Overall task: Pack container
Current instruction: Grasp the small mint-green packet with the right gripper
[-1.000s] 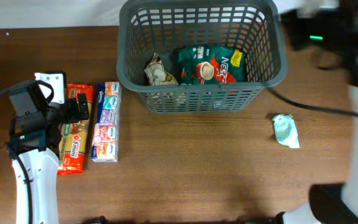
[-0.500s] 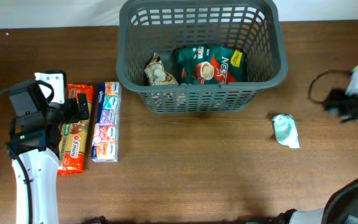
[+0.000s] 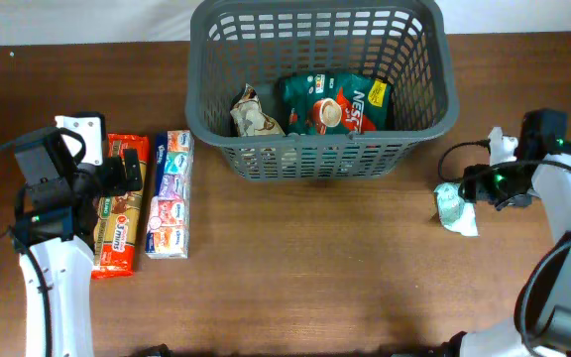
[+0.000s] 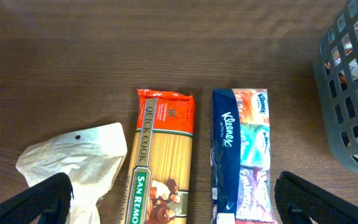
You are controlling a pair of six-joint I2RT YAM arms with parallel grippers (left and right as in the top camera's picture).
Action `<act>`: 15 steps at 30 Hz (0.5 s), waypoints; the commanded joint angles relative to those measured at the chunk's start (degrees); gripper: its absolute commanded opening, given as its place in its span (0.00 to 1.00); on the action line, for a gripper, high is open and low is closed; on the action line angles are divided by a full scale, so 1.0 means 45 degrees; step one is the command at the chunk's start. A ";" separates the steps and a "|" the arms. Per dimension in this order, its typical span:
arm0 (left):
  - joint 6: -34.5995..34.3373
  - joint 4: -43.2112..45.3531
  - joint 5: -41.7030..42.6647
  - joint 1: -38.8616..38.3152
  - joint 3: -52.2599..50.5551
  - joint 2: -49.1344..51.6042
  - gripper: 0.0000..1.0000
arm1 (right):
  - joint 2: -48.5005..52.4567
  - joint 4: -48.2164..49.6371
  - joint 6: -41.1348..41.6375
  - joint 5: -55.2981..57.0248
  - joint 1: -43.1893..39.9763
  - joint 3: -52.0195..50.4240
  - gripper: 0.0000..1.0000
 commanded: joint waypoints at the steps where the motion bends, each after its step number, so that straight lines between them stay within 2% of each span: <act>1: 0.0160 0.0034 0.0223 0.0053 0.0223 0.0063 0.99 | 0.0627 -0.0097 -0.0194 0.0223 0.0019 -0.0151 0.69; 4: 0.0160 0.0034 0.0223 0.0053 0.0223 0.0063 0.99 | 0.0903 -0.0112 -0.0165 -0.0083 0.0068 -0.0199 0.69; 9: 0.0160 0.0034 0.0223 0.0053 0.0223 0.0063 0.99 | 0.1229 -0.0233 -0.0180 -0.0068 0.0389 -0.0199 0.76; 15: 0.0160 0.0034 0.0223 0.0053 0.0223 0.0063 0.99 | 0.1763 -0.0223 -0.0170 -0.0005 0.0510 -0.0219 0.76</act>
